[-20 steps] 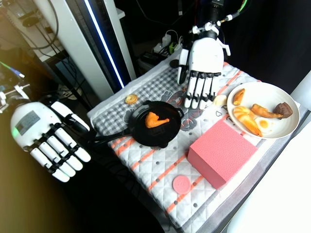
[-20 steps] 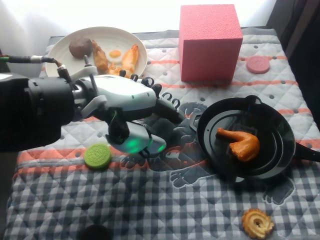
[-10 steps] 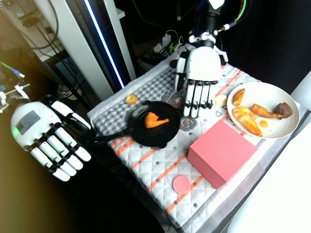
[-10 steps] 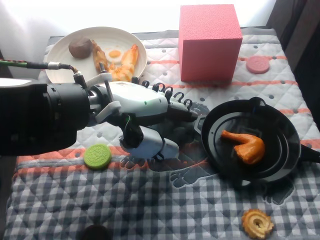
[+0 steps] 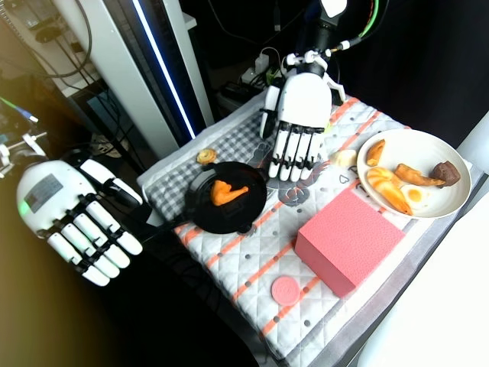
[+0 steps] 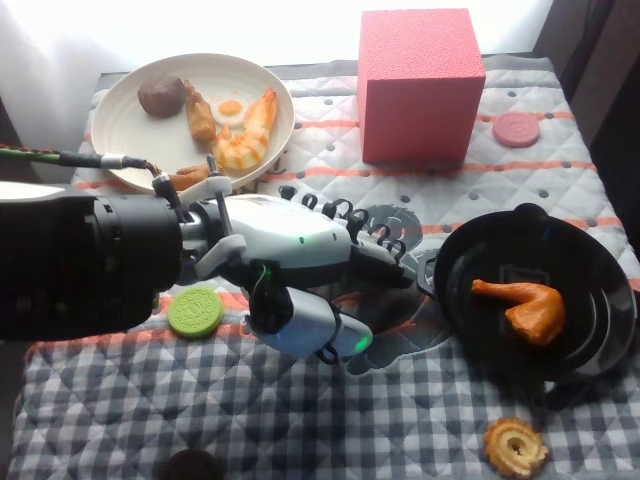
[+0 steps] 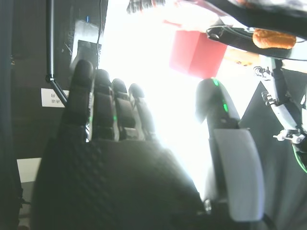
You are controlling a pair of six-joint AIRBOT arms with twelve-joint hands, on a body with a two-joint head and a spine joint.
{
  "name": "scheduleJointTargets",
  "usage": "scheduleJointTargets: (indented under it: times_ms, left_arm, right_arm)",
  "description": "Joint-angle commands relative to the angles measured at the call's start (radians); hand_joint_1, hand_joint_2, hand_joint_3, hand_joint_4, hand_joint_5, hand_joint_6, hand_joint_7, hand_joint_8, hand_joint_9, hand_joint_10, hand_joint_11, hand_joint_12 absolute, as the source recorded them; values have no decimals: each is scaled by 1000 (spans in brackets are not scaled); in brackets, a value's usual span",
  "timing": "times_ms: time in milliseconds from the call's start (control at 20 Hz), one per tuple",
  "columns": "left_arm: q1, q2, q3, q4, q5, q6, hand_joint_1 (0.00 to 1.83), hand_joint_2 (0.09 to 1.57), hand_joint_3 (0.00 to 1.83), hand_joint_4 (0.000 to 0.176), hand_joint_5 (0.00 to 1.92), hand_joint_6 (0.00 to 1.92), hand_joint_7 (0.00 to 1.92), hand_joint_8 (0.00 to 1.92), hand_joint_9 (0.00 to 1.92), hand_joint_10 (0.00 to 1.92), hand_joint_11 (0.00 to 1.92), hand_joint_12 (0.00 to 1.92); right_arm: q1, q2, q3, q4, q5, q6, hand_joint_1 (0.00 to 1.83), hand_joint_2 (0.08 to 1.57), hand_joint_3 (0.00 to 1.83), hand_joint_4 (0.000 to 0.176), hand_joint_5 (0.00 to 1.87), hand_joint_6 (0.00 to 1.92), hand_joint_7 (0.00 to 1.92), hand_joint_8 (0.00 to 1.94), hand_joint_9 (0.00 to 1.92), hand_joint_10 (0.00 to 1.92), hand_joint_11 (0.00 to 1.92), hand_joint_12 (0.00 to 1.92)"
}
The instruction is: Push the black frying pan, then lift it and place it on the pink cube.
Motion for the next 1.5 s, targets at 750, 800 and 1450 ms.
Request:
scheduleJointTargets:
  times_ms: [750,800,1450]
  left_arm:
    - [1,-44,2,-48,-161,-20,302,1417,0,0,274,0,215,0,181,4,0,681]
    - [1,-35,-3,-48,-165,-20,267,1419,0,0,270,0,214,0,189,6,0,701]
    - [-64,170,-76,-185,-253,-1,267,1476,5,0,340,3,231,1,211,10,0,898]
  right_arm:
    - [0,2,3,6,128,6,448,1292,0,0,0,0,0,0,74,6,0,295]
    - [0,2,3,5,128,6,422,1288,0,0,0,0,0,0,80,7,0,302]
    - [44,71,67,-67,-165,-69,746,1132,0,0,0,0,0,0,0,0,36,29]
